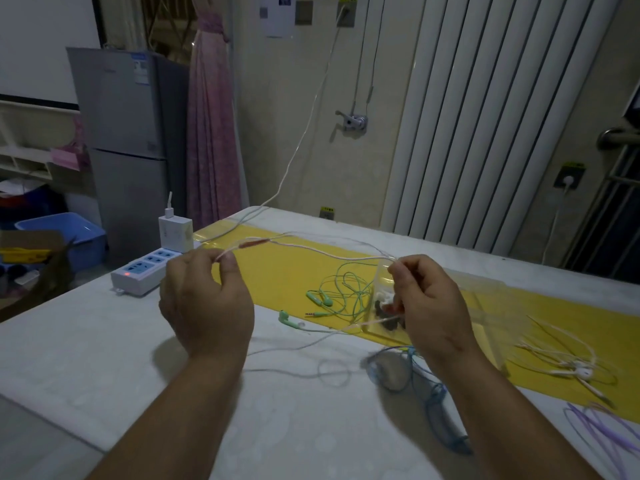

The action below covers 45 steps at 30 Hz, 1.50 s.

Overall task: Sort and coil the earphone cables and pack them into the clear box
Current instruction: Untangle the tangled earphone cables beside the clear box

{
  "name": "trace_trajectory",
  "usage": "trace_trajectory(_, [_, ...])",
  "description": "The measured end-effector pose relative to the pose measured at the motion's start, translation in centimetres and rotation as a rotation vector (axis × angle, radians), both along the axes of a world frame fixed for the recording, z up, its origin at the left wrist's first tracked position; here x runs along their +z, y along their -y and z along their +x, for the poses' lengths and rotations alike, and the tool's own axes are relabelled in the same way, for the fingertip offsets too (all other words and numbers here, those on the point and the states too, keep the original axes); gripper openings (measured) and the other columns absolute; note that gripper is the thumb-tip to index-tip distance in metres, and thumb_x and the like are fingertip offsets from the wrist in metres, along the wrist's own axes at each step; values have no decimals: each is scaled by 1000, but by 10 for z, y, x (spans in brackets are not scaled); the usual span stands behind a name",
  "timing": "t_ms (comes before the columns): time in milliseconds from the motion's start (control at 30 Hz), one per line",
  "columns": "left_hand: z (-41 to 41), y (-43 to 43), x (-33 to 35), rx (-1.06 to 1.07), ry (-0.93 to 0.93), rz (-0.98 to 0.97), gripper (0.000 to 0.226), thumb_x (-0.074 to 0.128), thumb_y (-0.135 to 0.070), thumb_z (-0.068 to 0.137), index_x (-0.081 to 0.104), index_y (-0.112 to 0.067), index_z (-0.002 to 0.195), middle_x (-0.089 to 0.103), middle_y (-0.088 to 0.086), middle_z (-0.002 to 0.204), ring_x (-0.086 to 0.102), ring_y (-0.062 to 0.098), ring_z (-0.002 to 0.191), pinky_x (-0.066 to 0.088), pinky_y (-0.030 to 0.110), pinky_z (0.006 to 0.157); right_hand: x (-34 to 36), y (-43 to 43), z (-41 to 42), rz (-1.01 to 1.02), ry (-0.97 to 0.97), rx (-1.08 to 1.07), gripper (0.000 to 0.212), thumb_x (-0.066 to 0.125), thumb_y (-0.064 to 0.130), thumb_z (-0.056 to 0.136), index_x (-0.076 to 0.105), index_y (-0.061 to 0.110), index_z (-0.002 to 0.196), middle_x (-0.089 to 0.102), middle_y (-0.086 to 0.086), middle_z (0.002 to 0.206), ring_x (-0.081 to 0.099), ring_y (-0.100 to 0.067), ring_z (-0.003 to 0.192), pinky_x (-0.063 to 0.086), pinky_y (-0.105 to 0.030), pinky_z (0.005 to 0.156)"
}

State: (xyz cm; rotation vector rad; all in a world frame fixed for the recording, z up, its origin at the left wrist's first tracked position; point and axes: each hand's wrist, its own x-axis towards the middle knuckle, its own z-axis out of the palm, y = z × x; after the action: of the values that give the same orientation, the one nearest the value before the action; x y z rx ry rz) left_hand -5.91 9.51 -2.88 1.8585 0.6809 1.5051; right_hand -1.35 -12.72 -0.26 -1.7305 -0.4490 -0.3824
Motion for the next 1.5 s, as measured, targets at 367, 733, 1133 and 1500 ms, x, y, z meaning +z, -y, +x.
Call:
trace_trajectory(367, [-7,21,1,-455,-41,322,44,54,-21,71,62,-18,114,61,-4,108,55,19,103,41,34,89,-3,-9,-7,-36,21,186,14,59,24,95,61,22,82,42,10,57,35,-13,55,33,-31,55])
trace_trajectory(733, [-8,32,-4,-912,-74,298,40,41,-49,95,62,-18,82,64,-9,76,60,8,74,43,20,65,-2,-15,-17,-186,88,142,13,62,27,92,64,24,80,46,12,56,39,-5,53,36,-24,54])
trace_trajectory(1133, [-4,12,-1,-251,6,-82,21,45,-27,100,61,-19,89,59,0,78,51,23,74,30,29,62,9,-3,-13,72,-146,253,20,64,13,90,67,17,71,40,6,50,33,-13,43,33,-25,44])
trace_trajectory(1500, [0,-3,-2,-83,-81,-166,28,45,-29,99,69,-14,99,56,5,96,43,18,85,35,34,73,16,0,-14,203,-194,281,24,52,13,97,72,11,85,47,4,55,29,-11,45,23,-21,41])
